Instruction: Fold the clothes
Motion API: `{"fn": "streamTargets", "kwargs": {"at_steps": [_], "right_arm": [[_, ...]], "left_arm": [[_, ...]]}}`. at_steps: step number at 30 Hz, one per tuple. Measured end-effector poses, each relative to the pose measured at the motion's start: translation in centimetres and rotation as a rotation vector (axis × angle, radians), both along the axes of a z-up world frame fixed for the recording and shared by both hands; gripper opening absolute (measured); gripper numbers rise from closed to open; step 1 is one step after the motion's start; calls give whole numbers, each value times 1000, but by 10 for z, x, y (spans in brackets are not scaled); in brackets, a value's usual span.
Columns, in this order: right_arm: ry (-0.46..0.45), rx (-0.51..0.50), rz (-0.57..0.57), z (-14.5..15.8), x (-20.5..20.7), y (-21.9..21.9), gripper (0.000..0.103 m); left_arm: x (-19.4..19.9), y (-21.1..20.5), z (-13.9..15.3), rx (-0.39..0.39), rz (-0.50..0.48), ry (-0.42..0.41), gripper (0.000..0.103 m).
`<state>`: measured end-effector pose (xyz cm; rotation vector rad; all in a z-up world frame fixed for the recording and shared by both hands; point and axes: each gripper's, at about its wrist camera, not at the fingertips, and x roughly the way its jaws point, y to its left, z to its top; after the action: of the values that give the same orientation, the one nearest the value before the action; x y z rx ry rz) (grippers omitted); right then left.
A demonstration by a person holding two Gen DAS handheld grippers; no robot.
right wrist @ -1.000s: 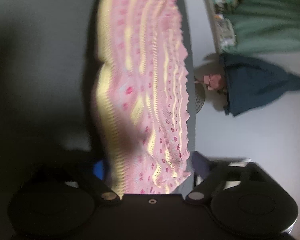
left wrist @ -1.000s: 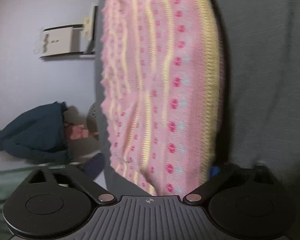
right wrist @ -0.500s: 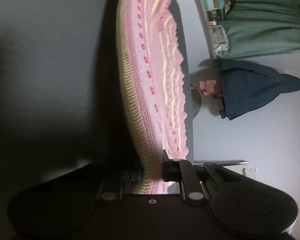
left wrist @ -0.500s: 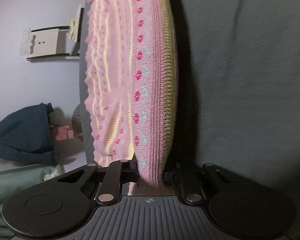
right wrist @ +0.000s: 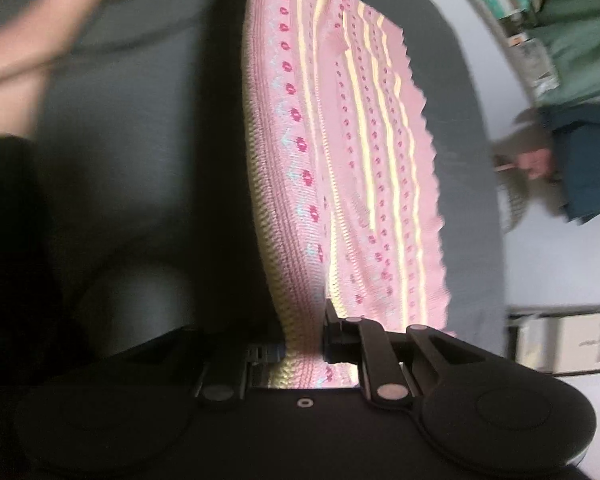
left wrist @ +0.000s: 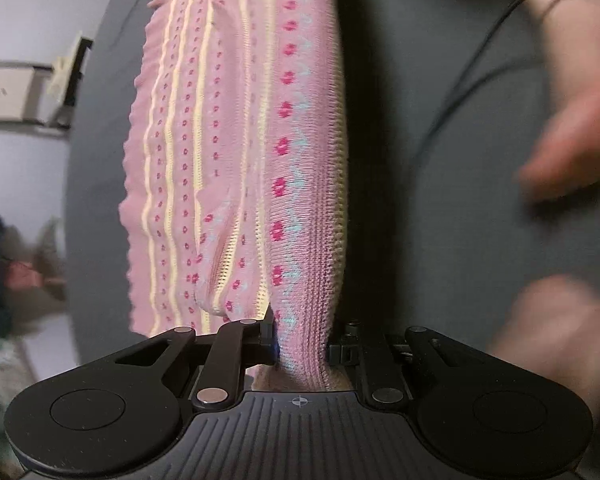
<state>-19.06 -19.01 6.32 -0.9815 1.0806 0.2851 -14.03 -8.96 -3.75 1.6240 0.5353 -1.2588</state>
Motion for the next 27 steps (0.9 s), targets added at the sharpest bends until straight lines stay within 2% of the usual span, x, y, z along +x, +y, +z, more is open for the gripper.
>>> {"fn": "streamTargets", "kwargs": {"at_steps": [2,4,5,7,9,13,17,23,27], "right_arm": [[66,70,-18,12,-8,2,16],[118,146,-41,26,-6,-4,16],[137,182,-57,32,-2,-10,16],[168,255,-93,45,14,-27,16],[202,317,-111,57,37,-50,16],[307,443,-129,65,84,-94,17],[409,566,-156,52,134,-131,18],[496,696,-251,4,185,-177,18],[550,781,-316,-27,215,-208,20]], "left_arm": [[-7,9,16,-1,47,122,18],[-3,13,32,5,51,255,18],[1,14,37,5,52,292,18],[17,10,42,26,65,345,18],[50,-8,47,31,83,374,18],[108,-32,46,37,174,424,18],[163,-55,31,59,311,517,18],[228,-93,-13,113,445,618,19],[257,-101,-40,138,529,669,24]]}}
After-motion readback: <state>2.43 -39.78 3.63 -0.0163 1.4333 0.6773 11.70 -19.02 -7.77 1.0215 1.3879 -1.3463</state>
